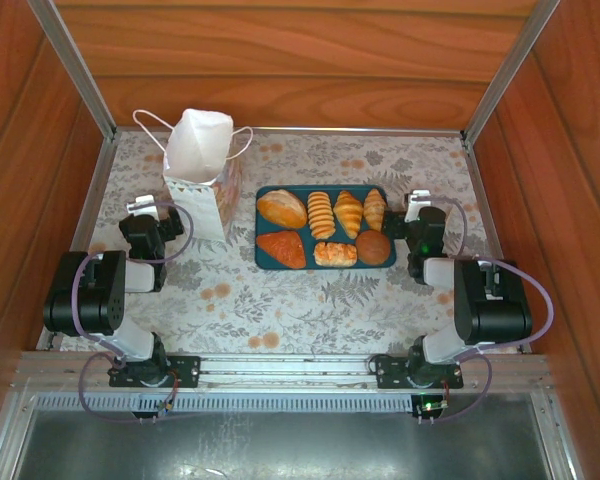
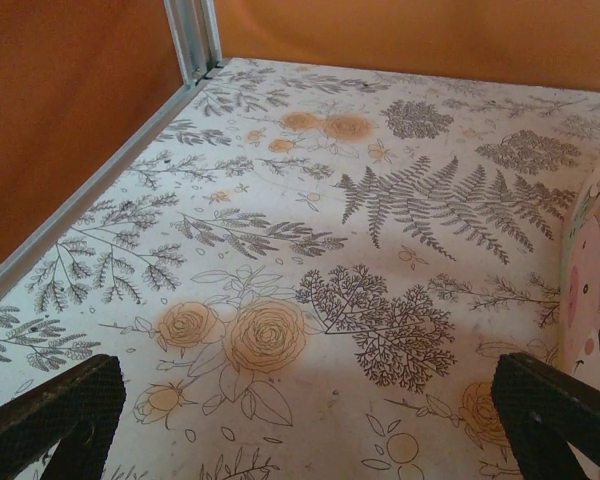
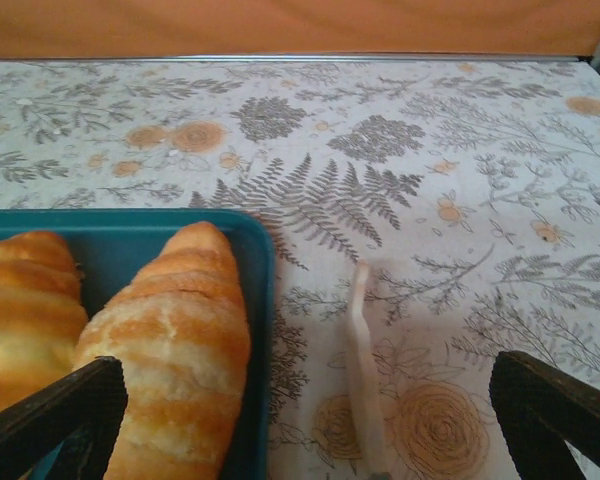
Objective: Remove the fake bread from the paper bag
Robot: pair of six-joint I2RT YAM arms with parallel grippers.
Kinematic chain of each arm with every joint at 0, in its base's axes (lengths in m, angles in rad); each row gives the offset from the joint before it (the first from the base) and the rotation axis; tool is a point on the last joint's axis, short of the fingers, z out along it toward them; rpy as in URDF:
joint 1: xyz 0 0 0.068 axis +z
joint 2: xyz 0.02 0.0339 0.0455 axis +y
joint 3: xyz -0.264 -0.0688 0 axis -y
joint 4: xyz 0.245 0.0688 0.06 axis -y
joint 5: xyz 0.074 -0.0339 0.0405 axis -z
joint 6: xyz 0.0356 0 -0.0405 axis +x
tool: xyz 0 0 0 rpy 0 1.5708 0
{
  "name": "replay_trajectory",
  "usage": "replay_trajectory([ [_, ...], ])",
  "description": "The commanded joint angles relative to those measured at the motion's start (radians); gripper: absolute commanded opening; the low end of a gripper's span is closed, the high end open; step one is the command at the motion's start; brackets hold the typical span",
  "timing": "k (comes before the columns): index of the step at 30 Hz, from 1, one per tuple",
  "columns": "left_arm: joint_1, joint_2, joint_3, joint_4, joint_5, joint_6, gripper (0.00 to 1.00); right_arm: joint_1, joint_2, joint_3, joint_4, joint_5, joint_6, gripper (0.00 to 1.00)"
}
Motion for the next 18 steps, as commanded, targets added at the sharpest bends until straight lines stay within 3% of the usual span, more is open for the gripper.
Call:
replay_trajectory([
  [1,-0.01,0.003,0.012,-0.011,-0.003,0.01,1.0,-0.006,0.011,0.014,-0.022,0.009,0.024,1.0],
  [18,-0.015,0.001,0.014,-0.017,-0.003,0.016,1.0,-0.006,0.008,0.011,-0.02,0.007,0.024,1.0],
])
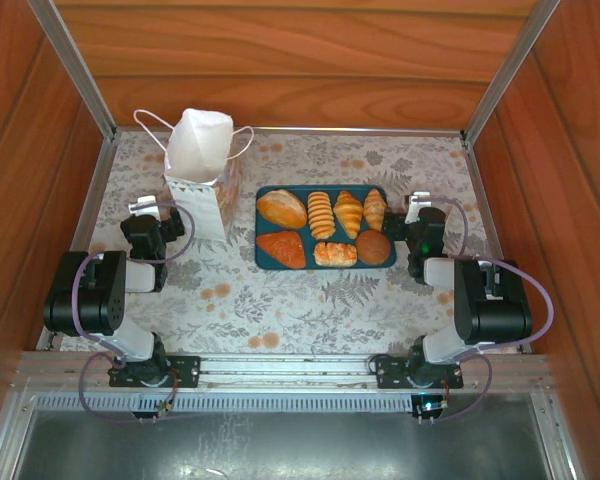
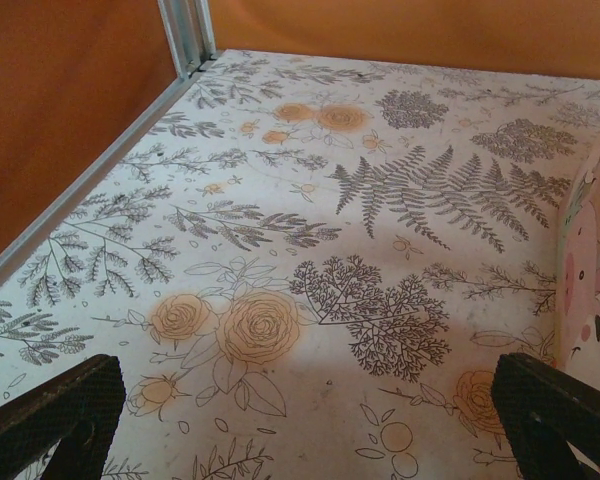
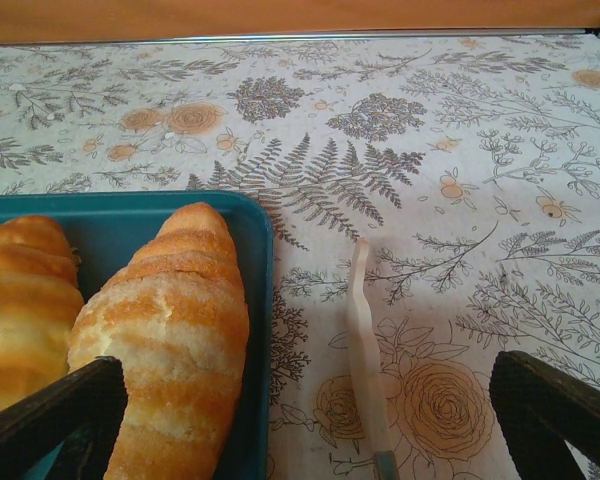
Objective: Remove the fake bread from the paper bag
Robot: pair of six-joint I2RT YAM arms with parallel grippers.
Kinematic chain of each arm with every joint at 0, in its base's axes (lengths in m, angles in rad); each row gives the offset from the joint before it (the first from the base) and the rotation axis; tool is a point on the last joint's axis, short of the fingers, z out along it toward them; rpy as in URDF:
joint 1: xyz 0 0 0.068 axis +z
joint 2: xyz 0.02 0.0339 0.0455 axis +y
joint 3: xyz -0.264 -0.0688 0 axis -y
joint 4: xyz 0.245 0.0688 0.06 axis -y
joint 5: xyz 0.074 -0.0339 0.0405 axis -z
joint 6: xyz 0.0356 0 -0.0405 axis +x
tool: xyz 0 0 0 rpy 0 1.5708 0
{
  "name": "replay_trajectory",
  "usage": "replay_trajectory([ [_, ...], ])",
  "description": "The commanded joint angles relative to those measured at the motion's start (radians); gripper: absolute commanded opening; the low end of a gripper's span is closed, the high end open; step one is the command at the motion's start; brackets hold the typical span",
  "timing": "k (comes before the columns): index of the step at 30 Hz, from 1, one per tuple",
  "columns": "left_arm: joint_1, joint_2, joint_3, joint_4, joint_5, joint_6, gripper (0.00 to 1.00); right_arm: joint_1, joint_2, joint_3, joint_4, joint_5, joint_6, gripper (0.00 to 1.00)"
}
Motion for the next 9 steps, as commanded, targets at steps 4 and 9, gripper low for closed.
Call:
replay_trajectory([
  [4,-0.005,0.001,0.015,-0.005,-0.002,0.012,1.0,-0.005,0.01,0.014,0.0,0.006,0.009,1.0],
  [9,-0.005,0.001,0.014,-0.007,-0.002,0.011,1.0,-0.005,0.007,0.011,0.001,0.006,0.009,1.0],
])
